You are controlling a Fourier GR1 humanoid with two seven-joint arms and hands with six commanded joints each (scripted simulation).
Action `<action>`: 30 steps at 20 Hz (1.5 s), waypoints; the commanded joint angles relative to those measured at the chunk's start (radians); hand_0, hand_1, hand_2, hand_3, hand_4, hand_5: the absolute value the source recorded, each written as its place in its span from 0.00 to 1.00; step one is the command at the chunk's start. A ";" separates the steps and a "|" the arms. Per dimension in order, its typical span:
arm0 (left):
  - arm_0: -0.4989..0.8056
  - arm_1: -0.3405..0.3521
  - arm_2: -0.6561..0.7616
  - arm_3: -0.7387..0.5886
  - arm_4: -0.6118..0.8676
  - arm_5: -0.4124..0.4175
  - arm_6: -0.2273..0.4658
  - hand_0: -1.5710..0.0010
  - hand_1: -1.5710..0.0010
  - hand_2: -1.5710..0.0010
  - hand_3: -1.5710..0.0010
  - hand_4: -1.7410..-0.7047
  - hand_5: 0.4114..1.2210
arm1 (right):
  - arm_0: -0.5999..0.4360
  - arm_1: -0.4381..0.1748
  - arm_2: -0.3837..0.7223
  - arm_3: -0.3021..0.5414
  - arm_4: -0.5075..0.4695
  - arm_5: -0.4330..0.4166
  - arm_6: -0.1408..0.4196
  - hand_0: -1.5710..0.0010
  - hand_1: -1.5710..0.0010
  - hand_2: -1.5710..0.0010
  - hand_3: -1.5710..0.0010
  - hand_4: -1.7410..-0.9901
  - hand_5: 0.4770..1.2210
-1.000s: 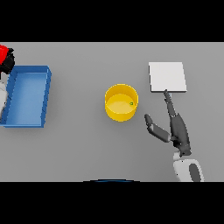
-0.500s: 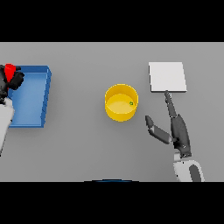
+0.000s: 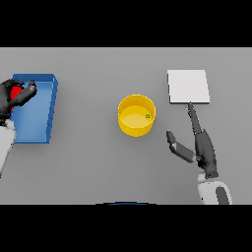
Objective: Pick up the red beaker and tilt it to pour out 1 green nut into yellow bowl. Pick up the yellow bowl and place it on the metallic measuring scale.
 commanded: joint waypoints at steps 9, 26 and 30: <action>-0.021 0.019 -0.012 0.038 -0.012 -0.028 -0.077 0.95 0.96 0.96 0.96 0.93 0.30 | -0.039 -0.041 0.024 0.002 0.046 0.033 0.056 1.00 1.00 1.00 1.00 0.97 0.25; -0.029 0.024 -0.023 0.028 -0.016 -0.029 -0.073 1.00 1.00 1.00 1.00 0.96 0.36 | -0.604 -0.400 0.403 0.263 0.528 0.400 -0.006 1.00 1.00 1.00 1.00 0.70 0.31; -0.015 0.022 -0.020 0.037 -0.011 -0.025 -0.087 1.00 1.00 1.00 1.00 0.96 0.36 | -0.682 -0.374 0.461 0.351 0.560 0.449 -0.025 1.00 1.00 1.00 1.00 0.70 0.33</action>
